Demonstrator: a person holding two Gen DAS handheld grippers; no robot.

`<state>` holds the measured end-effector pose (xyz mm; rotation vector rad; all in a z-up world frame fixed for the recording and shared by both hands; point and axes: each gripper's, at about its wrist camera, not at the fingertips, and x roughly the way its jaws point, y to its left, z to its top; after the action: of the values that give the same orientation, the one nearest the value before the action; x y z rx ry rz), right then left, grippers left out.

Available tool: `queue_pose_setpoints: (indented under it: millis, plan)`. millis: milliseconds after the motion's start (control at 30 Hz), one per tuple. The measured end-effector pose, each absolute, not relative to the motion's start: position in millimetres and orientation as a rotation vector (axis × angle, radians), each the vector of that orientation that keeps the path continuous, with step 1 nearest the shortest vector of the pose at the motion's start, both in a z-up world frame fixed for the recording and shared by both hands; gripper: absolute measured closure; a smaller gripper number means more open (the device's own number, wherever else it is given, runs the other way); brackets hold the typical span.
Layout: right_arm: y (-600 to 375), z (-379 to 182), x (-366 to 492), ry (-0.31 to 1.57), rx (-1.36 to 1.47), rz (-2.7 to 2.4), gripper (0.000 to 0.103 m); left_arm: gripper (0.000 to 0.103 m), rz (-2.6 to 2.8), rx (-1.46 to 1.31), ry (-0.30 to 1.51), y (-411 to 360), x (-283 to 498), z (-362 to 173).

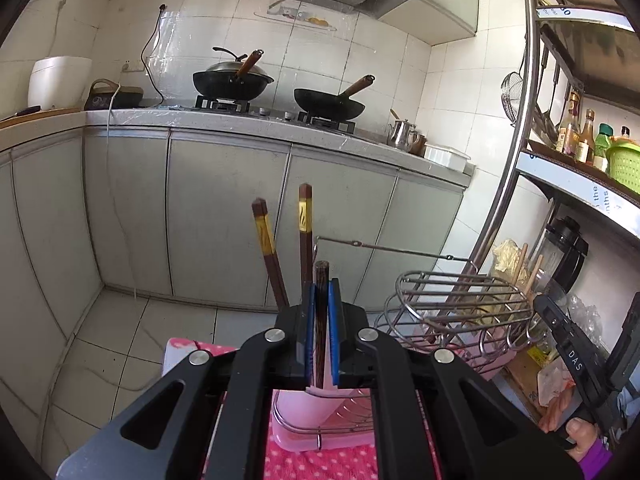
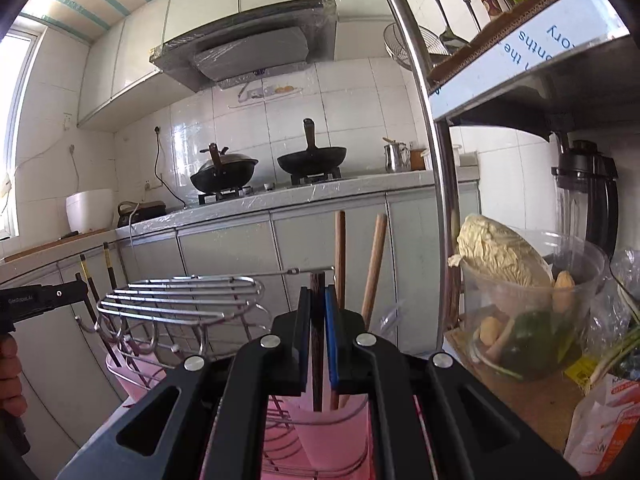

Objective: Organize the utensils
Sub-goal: 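Lower the black utensils into the pink cup and open both tools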

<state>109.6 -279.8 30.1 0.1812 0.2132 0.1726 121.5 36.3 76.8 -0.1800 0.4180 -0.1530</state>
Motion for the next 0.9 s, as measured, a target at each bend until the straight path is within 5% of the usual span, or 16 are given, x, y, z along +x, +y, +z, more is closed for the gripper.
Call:
queue_pose_setpoints:
  millis: [400,467,567,700,900]
  plan:
    - [-288,16,114,0.316,0.213,0.177,0.095,0.097,-0.138,-0.181,0.489,34,125,49]
    - [-290,17,114,0.326,0.219,0.182,0.091,0.097,-0.132,-0.171,0.486,33,124,49]
    - [-292,19,112,0.33,0.227,0.187,0.073,0.095,-0.129,-0.156,0.478,33,121,50]
    - [-295,26,106,0.32,0.23,0.181,0.069,0.072,-0.127,-0.163,0.449,36,111,58]
    - [-299,39,87,0.296,0.235,0.175,0.069,0.069,-0.112,-0.197,0.417,47,93,71]
